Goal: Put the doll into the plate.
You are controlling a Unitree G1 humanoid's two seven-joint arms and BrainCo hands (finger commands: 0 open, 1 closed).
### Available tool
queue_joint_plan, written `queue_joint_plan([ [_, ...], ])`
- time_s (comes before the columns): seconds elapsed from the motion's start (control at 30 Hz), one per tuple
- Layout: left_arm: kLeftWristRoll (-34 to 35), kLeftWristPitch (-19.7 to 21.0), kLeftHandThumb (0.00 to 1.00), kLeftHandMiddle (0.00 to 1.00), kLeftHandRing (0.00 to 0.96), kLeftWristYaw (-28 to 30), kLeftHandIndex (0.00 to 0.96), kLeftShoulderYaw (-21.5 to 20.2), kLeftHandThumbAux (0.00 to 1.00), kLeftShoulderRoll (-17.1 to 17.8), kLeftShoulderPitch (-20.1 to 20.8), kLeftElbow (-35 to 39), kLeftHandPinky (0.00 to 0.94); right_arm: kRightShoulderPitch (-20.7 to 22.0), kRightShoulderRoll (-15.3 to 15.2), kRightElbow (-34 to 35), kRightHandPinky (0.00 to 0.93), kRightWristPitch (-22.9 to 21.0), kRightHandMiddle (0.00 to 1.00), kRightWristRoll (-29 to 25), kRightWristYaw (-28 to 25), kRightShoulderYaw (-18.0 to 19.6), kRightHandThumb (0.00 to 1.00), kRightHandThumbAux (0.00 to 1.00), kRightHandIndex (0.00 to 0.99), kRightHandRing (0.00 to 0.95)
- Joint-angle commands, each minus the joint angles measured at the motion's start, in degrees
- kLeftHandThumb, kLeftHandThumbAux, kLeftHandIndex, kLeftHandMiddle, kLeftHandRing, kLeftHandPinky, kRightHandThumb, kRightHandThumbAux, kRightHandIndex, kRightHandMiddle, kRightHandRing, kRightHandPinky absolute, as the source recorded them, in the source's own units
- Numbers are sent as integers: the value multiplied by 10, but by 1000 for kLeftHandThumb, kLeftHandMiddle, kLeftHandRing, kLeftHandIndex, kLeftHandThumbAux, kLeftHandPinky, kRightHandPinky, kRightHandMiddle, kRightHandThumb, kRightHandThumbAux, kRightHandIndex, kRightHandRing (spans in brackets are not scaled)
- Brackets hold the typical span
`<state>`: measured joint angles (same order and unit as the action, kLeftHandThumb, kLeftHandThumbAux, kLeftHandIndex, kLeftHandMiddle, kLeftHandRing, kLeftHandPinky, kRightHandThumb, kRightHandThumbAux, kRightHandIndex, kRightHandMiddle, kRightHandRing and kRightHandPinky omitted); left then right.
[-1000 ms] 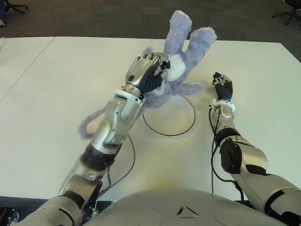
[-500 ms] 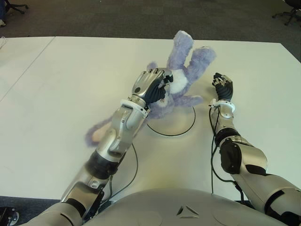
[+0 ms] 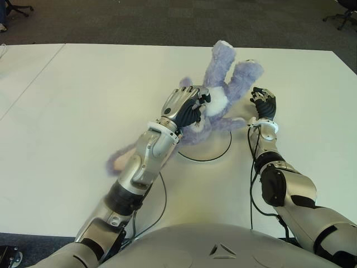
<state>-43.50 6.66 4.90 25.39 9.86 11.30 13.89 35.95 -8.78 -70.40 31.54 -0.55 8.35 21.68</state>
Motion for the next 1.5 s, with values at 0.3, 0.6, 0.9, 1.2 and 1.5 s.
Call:
queue_joint_plan([
  [0.3,32,-10,748,804,813,-28,443,-14,689,-10,-26,-62,797,-125,60,-75,231,-62,262,-5,-7,1,690,733,414,228],
  [0.6,46,-19,748,822,823,-45,443,-19,689,-18,-14,-116,809,-126,61,-75,217,-62,256,-3,-5,-1,692,732,414,212],
  [0.9,45,-27,746,861,845,-65,441,-24,690,-22,-15,-146,837,-127,61,-75,215,-60,240,-5,-6,0,693,732,414,202],
  [1.2,55,-24,744,899,863,-62,439,-31,692,-25,-22,-148,848,-128,61,-75,224,-56,239,-8,-13,4,693,732,415,208],
  [1.5,65,-37,745,886,856,-74,440,-35,692,-29,-30,-157,833,-128,61,-75,218,-57,238,-10,-17,5,692,732,414,210],
])
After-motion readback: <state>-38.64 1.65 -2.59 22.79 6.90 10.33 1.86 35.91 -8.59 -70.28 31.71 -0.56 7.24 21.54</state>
